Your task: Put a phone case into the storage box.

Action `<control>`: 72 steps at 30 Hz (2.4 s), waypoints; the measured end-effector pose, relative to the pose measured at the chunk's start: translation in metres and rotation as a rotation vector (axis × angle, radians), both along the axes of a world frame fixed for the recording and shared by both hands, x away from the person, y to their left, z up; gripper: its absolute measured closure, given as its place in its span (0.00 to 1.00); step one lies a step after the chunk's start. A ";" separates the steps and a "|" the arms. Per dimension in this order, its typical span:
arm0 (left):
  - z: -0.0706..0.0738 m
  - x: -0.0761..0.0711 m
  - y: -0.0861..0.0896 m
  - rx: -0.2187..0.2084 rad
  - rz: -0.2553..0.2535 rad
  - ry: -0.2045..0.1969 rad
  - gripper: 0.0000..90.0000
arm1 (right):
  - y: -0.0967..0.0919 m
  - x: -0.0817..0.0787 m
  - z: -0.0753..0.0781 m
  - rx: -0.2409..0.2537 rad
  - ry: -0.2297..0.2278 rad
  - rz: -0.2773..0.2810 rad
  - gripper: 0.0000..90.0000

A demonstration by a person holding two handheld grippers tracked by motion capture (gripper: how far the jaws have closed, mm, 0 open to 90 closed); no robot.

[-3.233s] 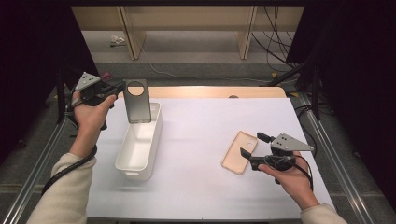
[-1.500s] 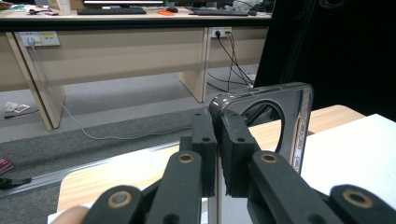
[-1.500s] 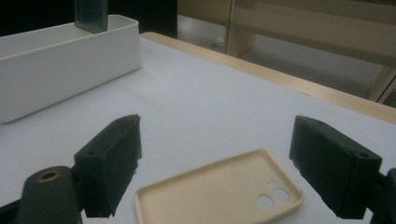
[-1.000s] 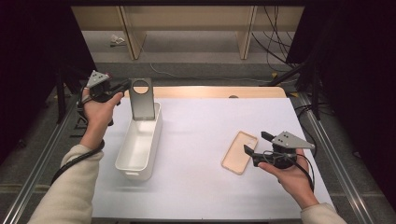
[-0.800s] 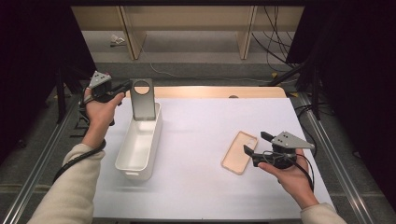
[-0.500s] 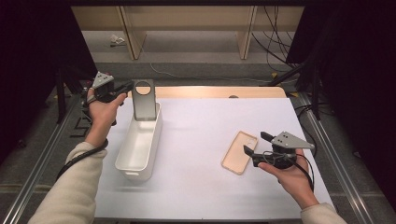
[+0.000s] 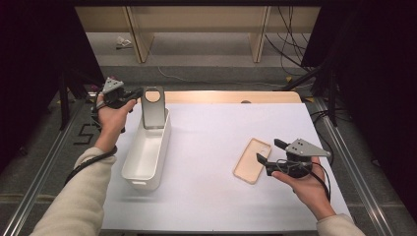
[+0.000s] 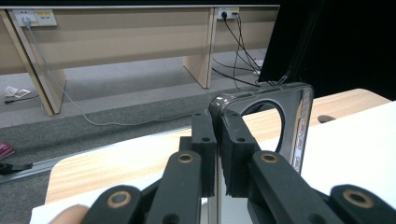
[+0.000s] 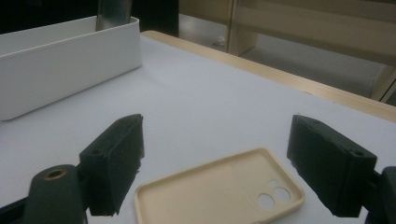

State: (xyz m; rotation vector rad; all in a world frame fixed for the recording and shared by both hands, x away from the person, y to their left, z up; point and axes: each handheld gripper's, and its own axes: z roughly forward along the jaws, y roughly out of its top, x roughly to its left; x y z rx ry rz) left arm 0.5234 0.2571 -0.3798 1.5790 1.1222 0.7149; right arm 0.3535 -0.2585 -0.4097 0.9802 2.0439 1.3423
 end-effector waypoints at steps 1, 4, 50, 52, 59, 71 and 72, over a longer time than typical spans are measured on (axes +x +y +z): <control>-0.001 0.001 0.000 0.003 0.000 0.004 0.94 | 0.000 0.000 0.000 0.001 0.000 0.000 0.22; -0.005 0.002 -0.001 0.007 -0.002 0.011 0.94 | 0.000 0.000 0.000 0.003 0.000 0.000 0.22; -0.015 0.008 -0.001 0.057 0.053 0.071 0.62 | 0.002 0.000 -0.003 -0.005 0.053 0.029 0.18; -0.010 0.002 -0.001 0.042 0.049 0.055 0.57 | 0.003 0.001 -0.003 0.000 0.087 0.039 0.16; 0.007 -0.027 -0.001 0.047 0.022 -0.017 0.55 | 0.002 -0.001 -0.002 -0.004 0.104 0.025 0.19; 0.024 -0.076 -0.008 0.066 -0.089 -0.091 0.56 | 0.001 0.000 -0.003 -0.071 0.057 0.000 0.29; 0.024 -0.079 -0.009 0.067 -0.095 -0.094 0.57 | 0.000 0.001 -0.003 -0.071 0.057 0.001 0.29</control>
